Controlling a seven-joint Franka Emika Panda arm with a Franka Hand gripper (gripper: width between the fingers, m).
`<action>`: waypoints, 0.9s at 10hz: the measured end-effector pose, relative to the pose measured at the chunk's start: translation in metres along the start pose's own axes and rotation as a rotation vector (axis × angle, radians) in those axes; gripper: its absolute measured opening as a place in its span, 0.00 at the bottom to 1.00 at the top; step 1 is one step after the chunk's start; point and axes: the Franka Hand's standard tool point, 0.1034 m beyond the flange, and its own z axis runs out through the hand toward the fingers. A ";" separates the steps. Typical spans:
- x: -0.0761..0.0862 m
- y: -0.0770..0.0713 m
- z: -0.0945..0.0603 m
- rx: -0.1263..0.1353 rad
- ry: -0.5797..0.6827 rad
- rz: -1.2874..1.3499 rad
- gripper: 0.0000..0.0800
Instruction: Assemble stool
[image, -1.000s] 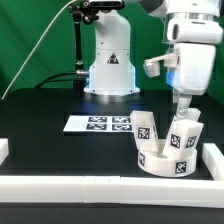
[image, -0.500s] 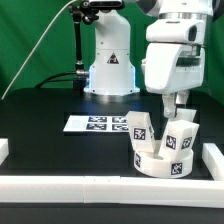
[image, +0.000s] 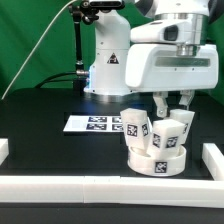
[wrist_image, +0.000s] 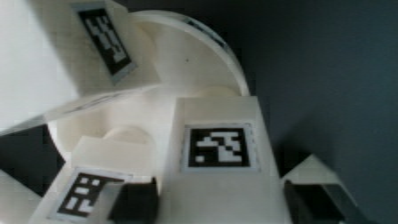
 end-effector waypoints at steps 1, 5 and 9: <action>-0.002 0.004 0.000 0.007 0.013 0.098 0.42; -0.002 0.007 0.001 0.021 0.040 0.433 0.42; -0.002 0.007 0.001 0.031 0.041 0.675 0.42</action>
Offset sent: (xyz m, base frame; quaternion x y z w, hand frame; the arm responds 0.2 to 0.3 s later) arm -0.0074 0.0012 -0.0129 0.0410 -0.0208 0.2554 0.9657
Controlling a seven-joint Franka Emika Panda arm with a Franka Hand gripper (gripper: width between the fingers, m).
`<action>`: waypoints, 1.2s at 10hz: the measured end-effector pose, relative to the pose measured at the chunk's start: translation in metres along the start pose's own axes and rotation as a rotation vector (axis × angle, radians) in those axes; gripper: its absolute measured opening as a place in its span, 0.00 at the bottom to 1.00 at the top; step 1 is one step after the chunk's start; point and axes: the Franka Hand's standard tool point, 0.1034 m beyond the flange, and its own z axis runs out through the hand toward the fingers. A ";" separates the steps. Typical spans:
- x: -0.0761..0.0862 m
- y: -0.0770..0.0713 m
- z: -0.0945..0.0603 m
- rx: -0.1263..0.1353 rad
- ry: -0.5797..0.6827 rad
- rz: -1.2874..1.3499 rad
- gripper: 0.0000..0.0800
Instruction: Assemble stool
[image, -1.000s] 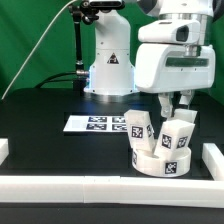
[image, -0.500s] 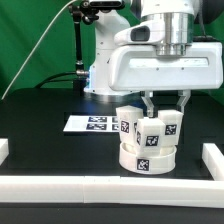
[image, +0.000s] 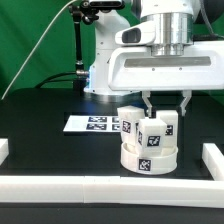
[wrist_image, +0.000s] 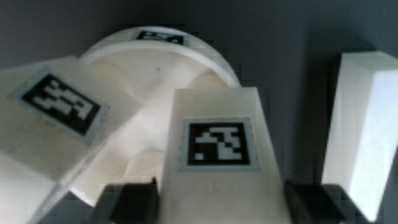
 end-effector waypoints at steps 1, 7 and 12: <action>0.000 0.000 0.000 0.000 0.000 0.030 0.42; -0.001 -0.001 0.000 0.015 -0.004 0.399 0.42; -0.002 -0.004 -0.001 0.043 -0.019 0.802 0.42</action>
Offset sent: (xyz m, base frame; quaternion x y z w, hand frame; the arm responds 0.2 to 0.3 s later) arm 0.0000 0.0000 0.0000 0.0000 0.0000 0.1938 0.9810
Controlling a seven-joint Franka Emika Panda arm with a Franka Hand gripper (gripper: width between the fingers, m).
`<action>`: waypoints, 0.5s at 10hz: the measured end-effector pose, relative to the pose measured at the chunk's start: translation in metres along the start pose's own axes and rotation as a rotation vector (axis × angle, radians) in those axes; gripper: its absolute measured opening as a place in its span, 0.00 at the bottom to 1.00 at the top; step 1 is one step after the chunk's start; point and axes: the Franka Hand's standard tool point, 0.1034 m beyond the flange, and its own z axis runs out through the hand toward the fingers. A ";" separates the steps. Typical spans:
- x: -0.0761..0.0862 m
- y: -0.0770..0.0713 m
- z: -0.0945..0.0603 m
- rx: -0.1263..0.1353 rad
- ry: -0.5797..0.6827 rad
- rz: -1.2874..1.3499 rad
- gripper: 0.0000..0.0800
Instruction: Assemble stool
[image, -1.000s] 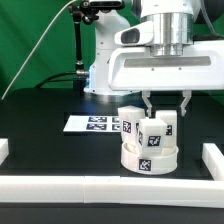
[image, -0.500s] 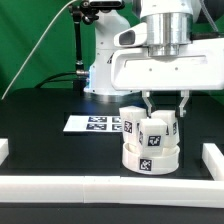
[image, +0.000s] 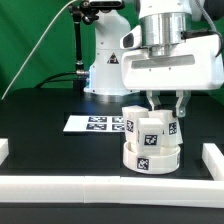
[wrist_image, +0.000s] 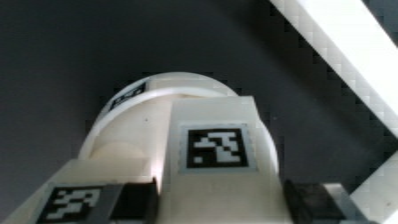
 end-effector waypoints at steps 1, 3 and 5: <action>-0.001 0.000 0.000 0.001 -0.005 0.064 0.42; -0.004 -0.001 0.000 0.010 -0.017 0.265 0.42; -0.008 -0.003 0.000 0.017 -0.030 0.408 0.42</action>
Offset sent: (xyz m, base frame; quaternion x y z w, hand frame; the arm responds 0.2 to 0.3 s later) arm -0.0054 0.0033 -0.0040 0.0031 0.0012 0.2488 0.9685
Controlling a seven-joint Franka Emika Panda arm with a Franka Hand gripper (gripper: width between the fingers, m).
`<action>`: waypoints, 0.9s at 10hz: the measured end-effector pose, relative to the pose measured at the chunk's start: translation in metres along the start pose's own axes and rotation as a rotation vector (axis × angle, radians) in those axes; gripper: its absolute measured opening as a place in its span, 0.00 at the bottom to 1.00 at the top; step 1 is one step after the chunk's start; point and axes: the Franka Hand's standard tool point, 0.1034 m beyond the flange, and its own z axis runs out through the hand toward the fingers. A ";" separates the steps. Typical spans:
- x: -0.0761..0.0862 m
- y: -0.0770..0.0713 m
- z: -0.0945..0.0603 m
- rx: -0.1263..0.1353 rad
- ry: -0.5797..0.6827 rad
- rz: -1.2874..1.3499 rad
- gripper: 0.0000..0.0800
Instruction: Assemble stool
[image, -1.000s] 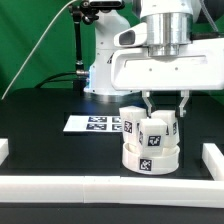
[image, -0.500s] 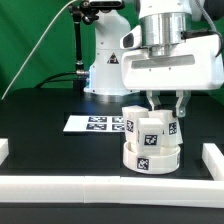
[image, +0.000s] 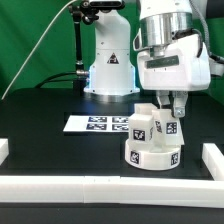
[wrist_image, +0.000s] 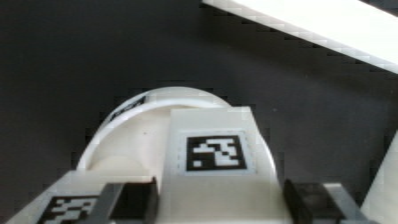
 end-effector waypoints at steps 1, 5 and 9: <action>0.000 0.000 0.000 0.004 -0.009 0.105 0.42; -0.002 0.000 0.000 0.005 -0.014 0.113 0.74; -0.007 -0.018 -0.008 0.023 -0.023 -0.199 0.81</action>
Offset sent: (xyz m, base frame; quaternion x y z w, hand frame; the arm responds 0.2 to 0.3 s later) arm 0.0000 0.0000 0.0000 0.0000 0.0000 0.0000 1.0000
